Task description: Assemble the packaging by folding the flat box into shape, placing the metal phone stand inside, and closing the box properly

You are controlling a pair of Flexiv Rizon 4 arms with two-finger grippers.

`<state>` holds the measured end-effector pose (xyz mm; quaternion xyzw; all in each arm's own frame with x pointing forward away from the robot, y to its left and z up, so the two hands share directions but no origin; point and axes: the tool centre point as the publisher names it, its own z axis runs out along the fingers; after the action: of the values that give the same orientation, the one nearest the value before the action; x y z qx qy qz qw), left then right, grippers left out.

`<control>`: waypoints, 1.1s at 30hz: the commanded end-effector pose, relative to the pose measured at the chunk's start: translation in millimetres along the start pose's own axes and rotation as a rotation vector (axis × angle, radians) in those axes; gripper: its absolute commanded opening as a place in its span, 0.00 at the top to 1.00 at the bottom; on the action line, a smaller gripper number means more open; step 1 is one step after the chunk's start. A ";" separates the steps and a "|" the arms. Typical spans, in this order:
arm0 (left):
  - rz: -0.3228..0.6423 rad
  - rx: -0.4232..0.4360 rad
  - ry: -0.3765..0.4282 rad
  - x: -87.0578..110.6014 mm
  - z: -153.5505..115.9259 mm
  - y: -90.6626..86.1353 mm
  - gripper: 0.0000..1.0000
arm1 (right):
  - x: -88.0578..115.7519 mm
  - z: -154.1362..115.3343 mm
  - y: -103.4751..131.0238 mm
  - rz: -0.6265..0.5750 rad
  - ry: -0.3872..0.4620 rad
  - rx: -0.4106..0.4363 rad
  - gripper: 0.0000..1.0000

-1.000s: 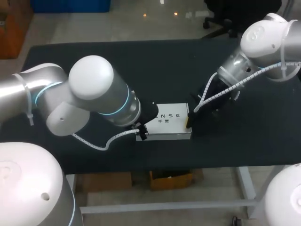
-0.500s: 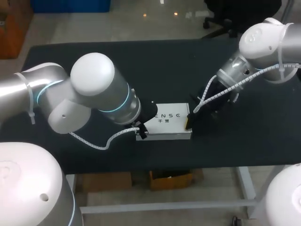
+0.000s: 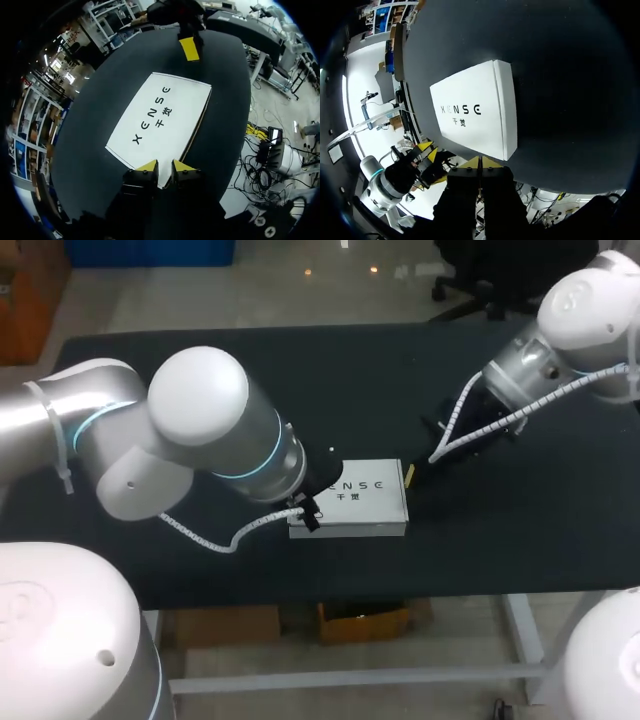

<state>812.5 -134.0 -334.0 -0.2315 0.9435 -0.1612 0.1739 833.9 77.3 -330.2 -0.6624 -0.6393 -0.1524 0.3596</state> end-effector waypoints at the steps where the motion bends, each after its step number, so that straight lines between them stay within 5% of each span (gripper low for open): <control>1: -0.011 -0.034 0.003 4.2 -10.7 -9.7 0.00 | -3.3 -27.7 -8.7 -0.057 0.006 -0.083 0.72; 3: -0.022 -0.045 0.023 8.3 -15.1 -12.2 0.00 | -4.3 -39.6 -5.7 -0.107 -0.001 -0.117 0.51; 5: -0.030 -0.059 0.042 14.6 -20.4 -14.0 0.00 | -5.1 -50.3 -3.6 -0.204 0.017 -0.138 0.04; 6: -0.033 -0.060 0.050 17.8 -23.0 -14.5 0.00 | -5.9 -56.2 -3.6 -0.271 0.032 -0.147 0.00; 21: -0.203 -0.189 0.205 51.5 -27.9 -8.3 0.00 | 1.7 -114.0 6.9 -0.586 -0.073 -0.319 0.00; 22: -0.214 -0.244 0.221 52.8 -24.7 -7.5 0.00 | 1.7 -114.0 6.9 -0.586 -0.073 -0.319 0.00; 33: -0.214 -0.244 0.221 52.8 -24.7 -7.5 0.00 | 1.7 -114.0 6.9 -0.586 -0.073 -0.319 0.00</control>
<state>760.2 -156.1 -323.4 -0.3294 0.9383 -0.1026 0.0229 871.6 3.7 -251.9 -0.5045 -0.7833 -0.3212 0.1693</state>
